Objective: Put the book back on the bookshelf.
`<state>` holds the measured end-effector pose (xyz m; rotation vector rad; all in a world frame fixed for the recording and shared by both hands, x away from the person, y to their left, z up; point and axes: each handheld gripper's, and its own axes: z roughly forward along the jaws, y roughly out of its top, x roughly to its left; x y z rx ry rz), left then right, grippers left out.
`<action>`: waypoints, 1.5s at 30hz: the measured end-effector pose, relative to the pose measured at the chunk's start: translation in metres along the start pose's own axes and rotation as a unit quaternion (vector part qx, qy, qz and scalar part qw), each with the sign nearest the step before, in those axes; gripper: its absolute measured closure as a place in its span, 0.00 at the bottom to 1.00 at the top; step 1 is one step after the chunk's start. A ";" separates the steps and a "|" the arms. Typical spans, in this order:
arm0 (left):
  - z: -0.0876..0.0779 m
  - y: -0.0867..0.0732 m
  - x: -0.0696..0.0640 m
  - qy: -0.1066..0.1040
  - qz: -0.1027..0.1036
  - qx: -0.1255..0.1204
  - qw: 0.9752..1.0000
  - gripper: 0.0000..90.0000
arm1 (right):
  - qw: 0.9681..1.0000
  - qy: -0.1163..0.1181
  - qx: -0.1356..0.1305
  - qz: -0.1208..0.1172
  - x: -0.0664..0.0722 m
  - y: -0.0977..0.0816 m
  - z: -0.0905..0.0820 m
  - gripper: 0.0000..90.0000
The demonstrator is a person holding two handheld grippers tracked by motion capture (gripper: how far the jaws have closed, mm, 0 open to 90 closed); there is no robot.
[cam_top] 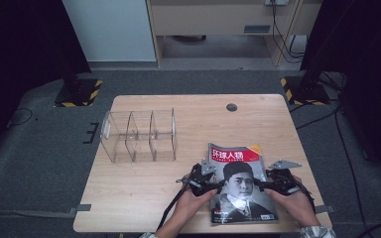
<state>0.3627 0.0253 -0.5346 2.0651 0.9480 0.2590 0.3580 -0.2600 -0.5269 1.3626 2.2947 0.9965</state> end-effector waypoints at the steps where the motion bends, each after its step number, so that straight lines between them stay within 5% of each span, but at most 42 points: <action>1: -0.001 0.000 0.002 -0.002 -0.004 -0.001 1.000 0.48 | 1.000 0.002 0.001 0.000 0.001 0.000 0.000 0.40; 5: -0.003 -0.001 0.007 -0.002 -0.011 -0.004 1.000 0.54 | 1.000 0.006 0.002 -0.004 0.003 0.001 0.001 0.41; 12: -0.003 -0.001 0.007 0.000 0.005 0.000 1.000 0.53 | 1.000 0.007 -0.002 -0.014 0.004 0.001 0.002 0.40; 20: 0.002 0.002 0.007 -0.012 0.034 0.015 0.999 0.24 | 1.000 0.011 -0.009 -0.016 0.004 0.000 0.004 0.40; 24: 0.008 0.005 0.001 -0.012 0.069 0.041 0.997 0.05 | 1.000 0.013 -0.008 -0.016 0.006 0.000 0.004 0.40; 26: 0.012 0.007 -0.001 -0.011 0.066 0.046 0.997 0.00 | 1.000 0.013 -0.009 -0.017 0.006 0.000 0.004 0.40; 34: 0.013 0.011 0.008 0.000 0.048 0.031 0.998 0.10 | 1.000 0.018 -0.011 -0.022 0.007 0.000 0.004 0.40; 37: 0.014 0.015 0.013 -0.013 0.046 0.032 0.998 0.13 | 0.999 0.019 -0.015 -0.025 0.008 -0.001 0.005 0.40; 45: 0.012 0.020 0.029 -0.044 0.003 0.018 0.999 0.42 | 0.999 0.022 -0.017 -0.024 0.010 0.001 0.007 0.40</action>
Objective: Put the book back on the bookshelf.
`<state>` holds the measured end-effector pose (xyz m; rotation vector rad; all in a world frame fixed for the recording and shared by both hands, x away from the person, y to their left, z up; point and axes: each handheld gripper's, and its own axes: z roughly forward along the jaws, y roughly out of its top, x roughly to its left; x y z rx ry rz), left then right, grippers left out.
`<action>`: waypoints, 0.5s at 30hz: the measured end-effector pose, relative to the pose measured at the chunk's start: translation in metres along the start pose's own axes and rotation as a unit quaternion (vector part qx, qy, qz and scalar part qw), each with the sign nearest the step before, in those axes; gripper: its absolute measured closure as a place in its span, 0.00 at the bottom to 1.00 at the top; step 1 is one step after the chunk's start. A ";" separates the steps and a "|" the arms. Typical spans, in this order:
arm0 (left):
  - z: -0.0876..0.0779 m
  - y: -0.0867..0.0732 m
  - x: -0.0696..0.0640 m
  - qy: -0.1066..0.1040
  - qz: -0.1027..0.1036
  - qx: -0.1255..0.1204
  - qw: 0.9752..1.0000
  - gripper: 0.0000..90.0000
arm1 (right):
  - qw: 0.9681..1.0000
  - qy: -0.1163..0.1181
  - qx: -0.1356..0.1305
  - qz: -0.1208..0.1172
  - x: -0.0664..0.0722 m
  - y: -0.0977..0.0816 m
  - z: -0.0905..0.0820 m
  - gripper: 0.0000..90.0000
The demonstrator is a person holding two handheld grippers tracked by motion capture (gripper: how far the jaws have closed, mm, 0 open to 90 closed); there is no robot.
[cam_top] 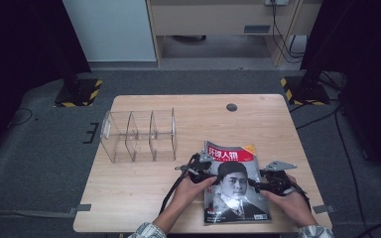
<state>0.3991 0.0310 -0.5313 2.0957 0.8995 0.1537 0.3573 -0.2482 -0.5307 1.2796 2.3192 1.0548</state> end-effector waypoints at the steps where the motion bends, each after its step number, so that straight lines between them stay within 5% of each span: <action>1: -0.001 0.000 0.001 -0.002 -0.003 -0.001 1.000 0.44 | 1.000 0.000 0.000 0.000 0.000 0.000 0.000 0.40; 7: -0.002 0.001 0.009 -0.019 -0.019 0.002 1.000 0.53 | 1.000 0.005 -0.003 0.003 -0.001 0.000 0.001 0.41; 15: -0.007 0.008 0.005 -0.023 -0.005 0.004 1.000 0.63 | 1.000 0.002 -0.005 -0.004 0.001 0.001 0.003 0.41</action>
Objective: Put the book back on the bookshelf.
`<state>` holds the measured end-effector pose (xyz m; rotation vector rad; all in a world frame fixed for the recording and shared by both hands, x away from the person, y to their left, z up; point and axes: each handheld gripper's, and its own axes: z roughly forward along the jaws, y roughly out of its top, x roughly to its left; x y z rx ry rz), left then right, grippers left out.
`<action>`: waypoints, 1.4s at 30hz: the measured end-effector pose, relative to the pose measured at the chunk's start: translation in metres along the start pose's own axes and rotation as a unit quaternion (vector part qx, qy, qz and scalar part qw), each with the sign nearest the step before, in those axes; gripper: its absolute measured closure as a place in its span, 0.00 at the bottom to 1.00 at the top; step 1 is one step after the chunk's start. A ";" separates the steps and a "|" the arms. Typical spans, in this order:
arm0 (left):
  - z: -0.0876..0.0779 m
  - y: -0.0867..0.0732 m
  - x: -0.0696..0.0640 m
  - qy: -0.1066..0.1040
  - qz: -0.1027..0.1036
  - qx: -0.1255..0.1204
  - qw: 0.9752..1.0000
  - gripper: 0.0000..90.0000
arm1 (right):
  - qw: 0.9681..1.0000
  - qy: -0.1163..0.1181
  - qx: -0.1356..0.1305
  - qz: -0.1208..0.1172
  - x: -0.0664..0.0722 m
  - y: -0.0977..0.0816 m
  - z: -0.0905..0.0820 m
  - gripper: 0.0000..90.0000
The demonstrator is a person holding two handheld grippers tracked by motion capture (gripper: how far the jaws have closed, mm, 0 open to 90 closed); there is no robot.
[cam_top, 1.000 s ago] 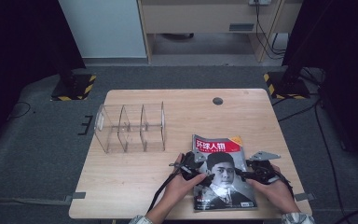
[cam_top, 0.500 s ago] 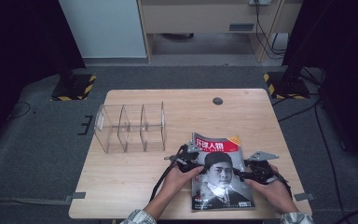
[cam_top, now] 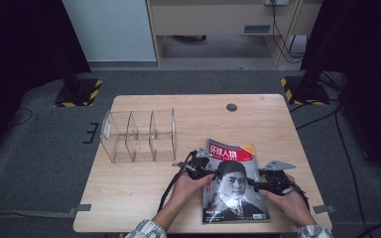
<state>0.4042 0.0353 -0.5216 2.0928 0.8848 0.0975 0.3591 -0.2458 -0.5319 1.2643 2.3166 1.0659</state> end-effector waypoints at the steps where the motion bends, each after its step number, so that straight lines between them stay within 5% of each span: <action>1: -0.001 0.001 -0.001 -0.001 0.002 0.001 1.000 0.64 | 1.000 0.000 0.000 0.001 0.000 0.000 0.000 0.41; 13: 0.000 0.015 -0.001 0.007 0.021 0.005 1.000 0.58 | 1.000 0.001 -0.003 -0.004 0.001 0.001 0.002 0.41; 24: -0.005 0.016 -0.002 0.002 0.020 0.016 1.000 0.75 | 1.000 -0.006 -0.008 0.002 -0.003 0.004 0.006 0.40; 33: -0.004 0.025 0.001 -0.004 0.022 0.013 1.000 0.60 | 1.000 -0.009 -0.011 0.003 -0.006 0.010 0.014 0.41; 38: -0.003 0.034 0.007 -0.009 0.007 0.005 1.000 0.62 | 1.000 -0.008 -0.013 0.001 -0.006 0.010 0.014 0.42; 42: -0.001 0.043 0.006 -0.006 0.019 0.015 1.000 0.62 | 1.000 -0.005 -0.014 -0.001 -0.006 0.010 0.014 0.42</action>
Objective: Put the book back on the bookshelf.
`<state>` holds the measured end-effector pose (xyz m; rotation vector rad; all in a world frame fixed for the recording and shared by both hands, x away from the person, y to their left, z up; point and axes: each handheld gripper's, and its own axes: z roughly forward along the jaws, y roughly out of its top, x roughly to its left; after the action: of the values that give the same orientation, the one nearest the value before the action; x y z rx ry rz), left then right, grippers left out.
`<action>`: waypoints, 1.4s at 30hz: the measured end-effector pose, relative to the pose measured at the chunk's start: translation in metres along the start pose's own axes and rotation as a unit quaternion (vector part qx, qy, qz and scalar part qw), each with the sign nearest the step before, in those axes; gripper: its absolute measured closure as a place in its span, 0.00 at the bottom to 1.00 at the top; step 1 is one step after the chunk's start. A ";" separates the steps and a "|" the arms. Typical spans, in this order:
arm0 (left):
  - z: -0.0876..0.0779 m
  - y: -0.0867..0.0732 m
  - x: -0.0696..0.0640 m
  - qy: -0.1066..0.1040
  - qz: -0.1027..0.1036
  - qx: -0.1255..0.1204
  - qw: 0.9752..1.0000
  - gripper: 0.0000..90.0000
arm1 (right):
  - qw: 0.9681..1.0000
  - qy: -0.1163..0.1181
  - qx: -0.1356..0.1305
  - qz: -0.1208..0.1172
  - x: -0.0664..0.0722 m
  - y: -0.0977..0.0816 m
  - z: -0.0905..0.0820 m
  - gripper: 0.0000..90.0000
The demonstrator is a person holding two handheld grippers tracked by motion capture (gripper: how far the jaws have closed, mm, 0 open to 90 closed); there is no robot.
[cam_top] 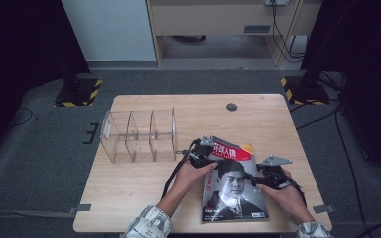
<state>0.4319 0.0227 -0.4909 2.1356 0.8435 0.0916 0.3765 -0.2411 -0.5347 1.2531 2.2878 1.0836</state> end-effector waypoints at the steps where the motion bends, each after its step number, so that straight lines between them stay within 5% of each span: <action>1: 0.000 0.002 -0.001 -0.002 0.003 0.002 1.000 0.62 | 1.000 0.002 -0.001 -0.001 0.000 0.000 0.000 0.42; 11: 0.010 0.022 -0.004 0.000 0.009 0.015 1.000 0.43 | 1.000 0.005 -0.003 -0.010 -0.001 0.000 0.001 0.42; 42: 0.016 0.035 -0.001 -0.002 0.020 0.031 0.999 0.73 | 0.999 0.020 -0.011 -0.035 0.002 -0.001 0.002 0.43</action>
<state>0.4549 -0.0037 -0.4763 2.2093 0.8121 0.0831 0.3762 -0.2381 -0.5365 1.1445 2.3239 1.1177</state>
